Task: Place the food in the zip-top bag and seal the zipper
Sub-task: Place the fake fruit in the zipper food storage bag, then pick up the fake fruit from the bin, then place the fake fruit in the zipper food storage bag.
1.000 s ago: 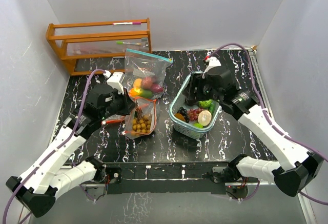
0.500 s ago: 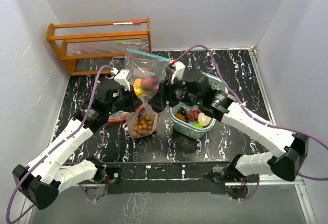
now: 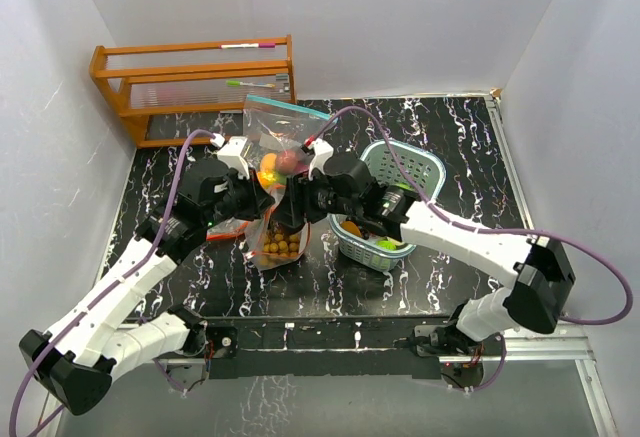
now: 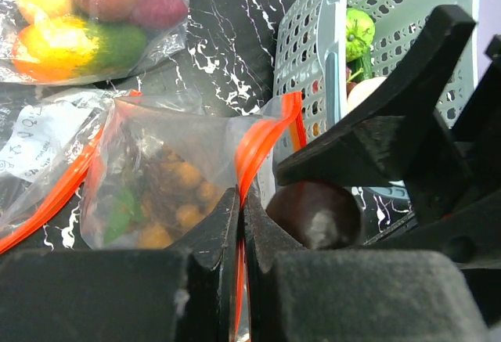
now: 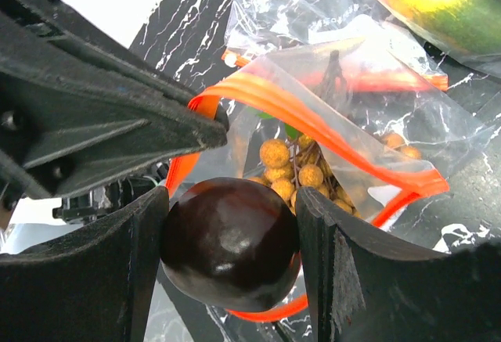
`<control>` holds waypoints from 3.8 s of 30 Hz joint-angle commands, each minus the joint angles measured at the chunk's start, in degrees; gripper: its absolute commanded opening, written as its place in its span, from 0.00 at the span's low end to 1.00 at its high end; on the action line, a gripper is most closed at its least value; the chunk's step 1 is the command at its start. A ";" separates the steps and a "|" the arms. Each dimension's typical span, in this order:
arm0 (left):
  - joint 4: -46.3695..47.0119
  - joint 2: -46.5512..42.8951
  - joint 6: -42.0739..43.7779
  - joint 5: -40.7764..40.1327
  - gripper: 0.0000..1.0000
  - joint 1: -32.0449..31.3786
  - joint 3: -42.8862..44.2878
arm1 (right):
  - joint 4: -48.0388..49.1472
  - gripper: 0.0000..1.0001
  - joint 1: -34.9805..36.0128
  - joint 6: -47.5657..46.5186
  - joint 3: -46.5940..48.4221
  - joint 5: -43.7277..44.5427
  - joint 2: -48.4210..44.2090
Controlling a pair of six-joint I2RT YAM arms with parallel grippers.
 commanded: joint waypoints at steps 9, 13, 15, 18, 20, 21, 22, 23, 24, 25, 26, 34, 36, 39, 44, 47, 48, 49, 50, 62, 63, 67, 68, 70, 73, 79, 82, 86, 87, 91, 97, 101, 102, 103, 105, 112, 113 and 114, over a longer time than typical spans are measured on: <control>-0.93 -2.50 -0.08 -0.84 0.00 -0.18 0.87 | 5.82 0.93 2.53 -0.40 2.19 7.67 2.14; -0.75 -2.70 -0.07 -0.96 0.00 -0.13 0.55 | 2.87 0.98 2.48 -0.87 2.18 9.32 -0.62; -0.75 -2.72 -0.07 -0.88 0.00 -0.12 0.55 | 1.02 0.98 2.63 -0.88 2.06 10.66 -3.22; -0.82 -2.90 -0.08 -0.85 0.00 -0.19 0.46 | -4.43 0.98 2.64 -0.59 1.80 16.67 -8.08; -0.91 -2.96 -0.08 -0.78 0.00 -0.17 0.59 | -10.58 0.98 2.56 1.03 2.29 22.98 -11.03; -0.99 -2.93 0.04 -0.78 0.00 -0.20 0.63 | -13.52 0.98 2.56 1.99 2.45 26.14 -12.49; -1.16 -2.88 0.14 -0.80 0.00 -0.13 0.72 | -16.73 0.98 2.51 3.39 2.30 29.37 -13.95; -1.23 -2.90 0.18 -0.80 0.00 -0.13 0.77 | -19.79 0.98 2.47 4.63 2.22 32.36 -15.14; -1.38 -2.97 0.26 -0.88 0.00 -0.12 0.75 | -22.85 0.98 2.15 5.73 2.18 34.86 -16.14; -1.44 -3.06 0.30 -0.89 0.00 -0.12 0.77 | -26.31 0.98 1.45 6.78 2.35 36.10 -16.50; -1.45 -3.08 0.29 -0.89 0.00 -0.17 0.66 | -29.53 0.98 -0.44 7.93 2.59 36.50 -16.33; -1.37 -2.81 0.19 -0.45 0.00 -0.14 0.25 | -30.09 0.98 -10.04 9.48 -4.19 25.78 -16.21; -1.44 -2.76 0.27 -0.45 0.00 -0.19 0.36 | -29.01 0.98 -12.05 8.39 -5.16 22.64 -14.77; -1.71 -3.01 0.45 -0.90 0.00 -0.14 0.22 | -26.79 0.98 -14.17 6.09 -6.38 18.12 -12.61; -1.67 -3.73 0.45 -1.42 0.00 -0.14 -0.64 | -22.64 0.97 -15.60 3.95 -8.60 10.80 -9.88; -1.72 -4.11 0.37 -1.42 0.00 -0.17 -0.90 | -20.75 0.95 -15.86 3.24 -9.95 9.13 -8.57; -1.72 -4.24 0.36 -1.47 0.00 -0.14 -1.00 | -20.01 0.94 -16.00 3.11 -10.34 8.40 -8.18; -1.80 -4.37 0.36 -1.58 0.00 -0.13 -1.10 | -19.45 0.92 -16.01 3.04 -10.77 7.66 -7.82; -1.94 -4.53 0.36 -1.67 0.00 -0.16 -1.16 | -18.82 0.91 -15.99 2.93 -11.34 6.81 -7.43; -2.52 -5.05 0.45 -1.98 0.00 -0.15 -1.46 | -12.21 0.76 -16.14 2.99 -18.33 3.27 -4.81; -2.43 -5.02 0.45 -1.95 0.00 -0.13 -1.51 | -11.87 0.73 -16.21 2.94 -18.72 3.29 -4.79; -2.25 -4.96 0.29 -1.93 0.00 -0.17 -1.73 | -11.72 0.50 -16.79 2.78 -18.71 2.81 -5.28; -2.17 -5.04 0.21 -1.94 0.00 -0.20 -1.77 | -11.97 0.44 -17.17 2.62 -18.44 3.08 -5.60; -2.14 -5.19 0.20 -2.31 0.00 -0.13 -1.91 | -12.92 0.31 -17.85 2.35 -17.50 3.90 -6.59; -2.28 -5.23 0.32 -2.69 0.00 -0.12 -2.00 | -14.88 0.18 -19.12 1.69 -15.75 5.35 -8.42; -2.01 -5.69 0.19 -2.91 0.00 -0.18 -2.40 | -19.77 0.09 -20.82 -0.19 -11.58 9.09 -10.98; -2.07 -5.72 0.19 -2.92 0.00 -0.13 -2.47 | -21.81 0.09 -21.01 -0.64 -9.99 11.88 -11.81; -2.07 -5.55 0.19 -2.99 0.00 -0.17 -2.47 | -23.43 0.09 -21.35 -0.88 -8.62 15.15 -12.91; -2.07 -5.50 0.26 -3.00 0.00 -0.13 -2.41 | -23.59 0.08 -21.42 -0.88 -8.31 15.64 -13.20; -1.77 -4.83 0.52 -2.86 0.00 -0.13 -2.39 | -24.15 0.09 -21.60 -1.97 -5.16 14.21 -14.28; 0.82 -2.86 0.20 -1.67 0.00 -0.13 -3.33 | -24.89 0.08 -21.61 -3.70 4.30 5.92 -16.29; 3.05 -0.88 -0.16 -0.50 0.00 -0.14 -2.87 | -21.93 0.08 -21.53 -3.56 7.51 -4.32 -15.16; 3.44 -0.43 -0.12 -0.19 0.00 -0.13 -2.61 | -20.24 0.08 -21.22 -3.03 7.46 -6.92 -14.57; 3.64 -0.01 -0.16 -0.11 0.00 -0.14 -2.31 | -18.59 0.08 -20.59 -2.51 7.22 -8.76 -14.03; 3.90 0.78 0.01 0.06 0.00 -0.12 -1.66 | -14.75 0.08 -17.08 -1.44 6.39 -8.22 -12.93; 3.38 1.36 0.01 0.03 0.00 -0.17 -0.76 | -5.65 0.08 -4.86 1.37 4.20 -4.39 -7.20; 3.17 1.26 0.01 -0.12 0.00 -0.19 -0.65 | -4.92 0.08 -4.13 1.66 3.99 -4.19 -6.55; 2.87 1.16 0.06 -0.29 0.00 -0.13 -0.53 | -4.74 0.08 -3.53 1.81 3.96 -3.74 -5.81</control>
